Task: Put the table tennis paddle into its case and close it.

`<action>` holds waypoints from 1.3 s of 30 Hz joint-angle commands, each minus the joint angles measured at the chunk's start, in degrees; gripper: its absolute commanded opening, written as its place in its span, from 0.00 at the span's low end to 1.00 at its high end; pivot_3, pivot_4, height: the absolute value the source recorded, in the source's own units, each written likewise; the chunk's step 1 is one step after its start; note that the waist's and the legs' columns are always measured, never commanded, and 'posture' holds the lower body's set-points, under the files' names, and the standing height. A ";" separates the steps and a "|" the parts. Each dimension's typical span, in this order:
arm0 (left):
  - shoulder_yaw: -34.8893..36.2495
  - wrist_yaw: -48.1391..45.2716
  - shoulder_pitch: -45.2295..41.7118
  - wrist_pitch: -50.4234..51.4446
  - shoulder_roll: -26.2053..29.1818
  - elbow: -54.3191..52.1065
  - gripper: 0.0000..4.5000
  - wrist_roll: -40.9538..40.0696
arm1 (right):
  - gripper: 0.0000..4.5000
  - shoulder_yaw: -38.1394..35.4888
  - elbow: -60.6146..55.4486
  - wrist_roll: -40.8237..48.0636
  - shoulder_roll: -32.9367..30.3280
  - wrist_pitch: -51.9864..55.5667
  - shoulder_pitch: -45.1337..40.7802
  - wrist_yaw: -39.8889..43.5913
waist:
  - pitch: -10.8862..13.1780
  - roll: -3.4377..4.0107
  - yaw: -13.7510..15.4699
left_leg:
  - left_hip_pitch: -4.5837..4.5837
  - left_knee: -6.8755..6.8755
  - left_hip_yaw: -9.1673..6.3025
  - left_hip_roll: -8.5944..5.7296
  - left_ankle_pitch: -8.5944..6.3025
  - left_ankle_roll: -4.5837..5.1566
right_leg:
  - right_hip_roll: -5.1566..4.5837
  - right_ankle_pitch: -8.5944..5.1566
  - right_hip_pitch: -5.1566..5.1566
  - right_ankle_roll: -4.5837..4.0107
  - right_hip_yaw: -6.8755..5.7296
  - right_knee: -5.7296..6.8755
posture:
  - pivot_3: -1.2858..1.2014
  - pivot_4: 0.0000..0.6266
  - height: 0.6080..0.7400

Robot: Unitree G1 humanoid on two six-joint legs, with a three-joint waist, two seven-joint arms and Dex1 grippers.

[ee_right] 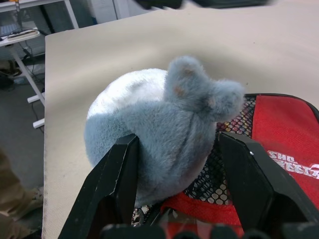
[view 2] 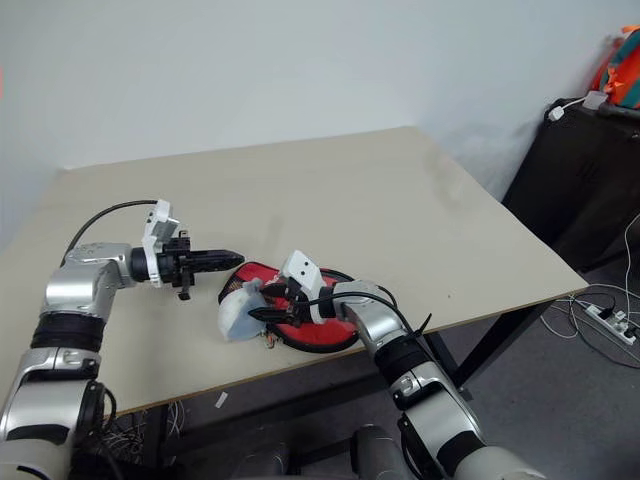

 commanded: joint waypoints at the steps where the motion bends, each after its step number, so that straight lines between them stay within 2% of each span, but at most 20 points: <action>1: 0.69 -2.30 1.65 3.37 3.30 -6.79 0.00 -3.39 | 0.60 -0.97 0.31 -0.53 0.07 -1.07 -1.04 -0.81 | 0.00 0.01 0.02 | 0.02 0.00 0.00 0.01 0.00 0.00 | 0.01 0.00 0.00 0.00 -0.01 0.00 | 0.52 0.00 1.00; 2: 0.52 -2.64 2.56 4.25 4.06 -8.05 0.00 -3.94 | 0.60 -1.03 0.51 -0.57 0.15 -1.26 -1.09 -0.98 | 0.01 0.02 0.04 | 0.03 0.00 -0.01 0.01 0.00 0.00 | 0.01 -0.01 0.01 -0.01 -0.02 0.01 | 0.52 0.00 1.00; 3: 0.33 -2.98 3.37 5.08 4.73 -8.99 0.08 -4.41 | 0.61 -1.10 0.71 -0.60 0.23 -1.42 -1.15 -1.10 | 0.01 0.02 0.03 | 0.04 0.00 -0.01 0.01 0.00 0.00 | 0.01 -0.01 0.02 -0.02 -0.02 0.02 | 0.52 0.00 1.00; 5: 0.10 -3.69 5.09 6.17 5.91 -10.41 0.17 -5.16 | 0.61 -1.20 1.17 -0.73 0.44 -1.76 -1.28 -1.27 | 0.02 0.04 -0.01 | 0.06 0.00 0.02 0.02 0.00 0.00 | 0.00 -0.04 0.02 -0.06 -0.01 0.02 | 0.52 0.00 1.00; 11: -0.86 -5.05 9.48 8.90 7.88 -15.26 0.56 -7.34 | 0.61 -1.48 2.08 -0.89 0.82 -2.37 -1.57 -1.38 | 0.03 0.04 0.01 | 0.09 -0.01 0.01 0.04 0.00 0.00 | 0.02 -0.07 0.02 -0.11 -0.01 0.05 | 0.52 0.00 1.00; 17: -3.86 -3.67 11.75 4.95 7.98 -16.60 0.91 -4.84 | 0.61 -1.81 2.71 -0.98 1.12 -2.75 -1.93 -1.35 | 0.04 0.06 0.02 | 0.11 -0.01 0.04 0.04 0.00 -0.01 | 0.01 -0.07 0.01 -0.12 0.00 0.06 | 0.52 0.00 1.00; 21: -5.82 -1.60 11.67 2.46 7.09 -16.48 0.91 -2.92 | 0.61 -1.95 2.65 -0.77 1.10 -2.76 -1.96 -1.16 | 0.04 0.07 0.01 | 0.12 -0.01 0.04 0.04 0.00 -0.01 | 0.01 -0.07 0.02 -0.12 0.00 0.07 | 0.52 0.00 1.00; 30: -3.66 3.04 6.54 -3.23 6.27 -8.49 0.91 -1.47 | 0.61 -1.81 1.40 -0.69 0.49 -2.15 -1.02 -0.40 | 0.03 0.07 0.01 | 0.13 -0.02 0.06 0.03 0.00 0.00 | 0.04 -0.07 0.00 -0.12 0.01 0.10 | 0.52 0.00 1.00; 39: -7.66 1.26 9.57 -4.76 6.02 -10.85 0.91 0.11 | 0.61 -1.83 1.70 -0.69 0.64 -2.25 -1.04 -0.34 | 0.03 0.07 0.02 | 0.12 -0.02 0.11 0.00 0.01 0.00 | 0.01 -0.07 0.01 -0.12 0.06 0.09 | 0.52 0.00 1.00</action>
